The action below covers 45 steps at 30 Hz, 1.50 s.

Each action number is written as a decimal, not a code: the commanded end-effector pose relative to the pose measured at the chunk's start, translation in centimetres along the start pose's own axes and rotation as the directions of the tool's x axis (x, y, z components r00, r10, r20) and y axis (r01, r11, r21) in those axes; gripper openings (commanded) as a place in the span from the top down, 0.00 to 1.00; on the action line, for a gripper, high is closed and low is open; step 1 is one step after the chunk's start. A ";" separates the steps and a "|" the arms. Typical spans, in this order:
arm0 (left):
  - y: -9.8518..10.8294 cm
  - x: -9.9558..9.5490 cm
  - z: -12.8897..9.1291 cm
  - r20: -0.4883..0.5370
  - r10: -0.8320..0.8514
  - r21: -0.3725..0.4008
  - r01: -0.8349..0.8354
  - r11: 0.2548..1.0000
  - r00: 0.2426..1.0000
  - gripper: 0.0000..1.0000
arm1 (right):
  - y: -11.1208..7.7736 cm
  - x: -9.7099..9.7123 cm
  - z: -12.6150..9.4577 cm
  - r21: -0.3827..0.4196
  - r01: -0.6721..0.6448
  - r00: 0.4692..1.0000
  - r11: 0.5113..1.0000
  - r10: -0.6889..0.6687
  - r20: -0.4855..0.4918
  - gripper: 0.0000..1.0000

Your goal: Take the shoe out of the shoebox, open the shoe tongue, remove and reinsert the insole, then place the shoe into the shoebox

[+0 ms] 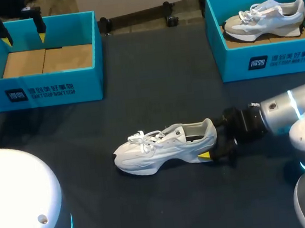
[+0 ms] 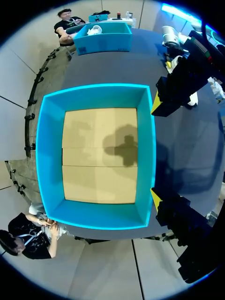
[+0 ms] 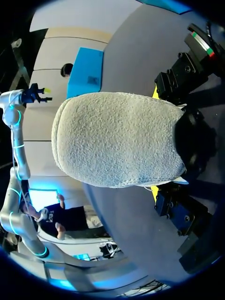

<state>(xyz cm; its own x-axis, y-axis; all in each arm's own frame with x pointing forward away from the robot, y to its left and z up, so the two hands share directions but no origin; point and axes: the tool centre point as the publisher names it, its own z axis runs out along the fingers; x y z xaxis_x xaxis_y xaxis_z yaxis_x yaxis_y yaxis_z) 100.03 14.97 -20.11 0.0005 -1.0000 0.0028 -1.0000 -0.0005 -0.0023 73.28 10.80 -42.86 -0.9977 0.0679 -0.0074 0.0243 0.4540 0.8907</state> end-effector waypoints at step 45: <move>16.5 16.0 0.1 0.016 0.003 -0.025 -0.002 1.000 1.000 0.00 | -1.0 -0.5 0.5 0.003 0.000 1.000 1.000 0.000 0.003 1.00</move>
<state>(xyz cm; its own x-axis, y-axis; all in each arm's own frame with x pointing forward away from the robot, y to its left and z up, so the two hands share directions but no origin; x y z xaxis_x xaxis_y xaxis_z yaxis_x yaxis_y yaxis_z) 84.55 0.15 -19.98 -0.0026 -1.0000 0.0079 -0.9984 0.0030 0.0567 73.28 10.82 -42.87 -0.9977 0.0678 -0.0072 0.0245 0.4546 0.8903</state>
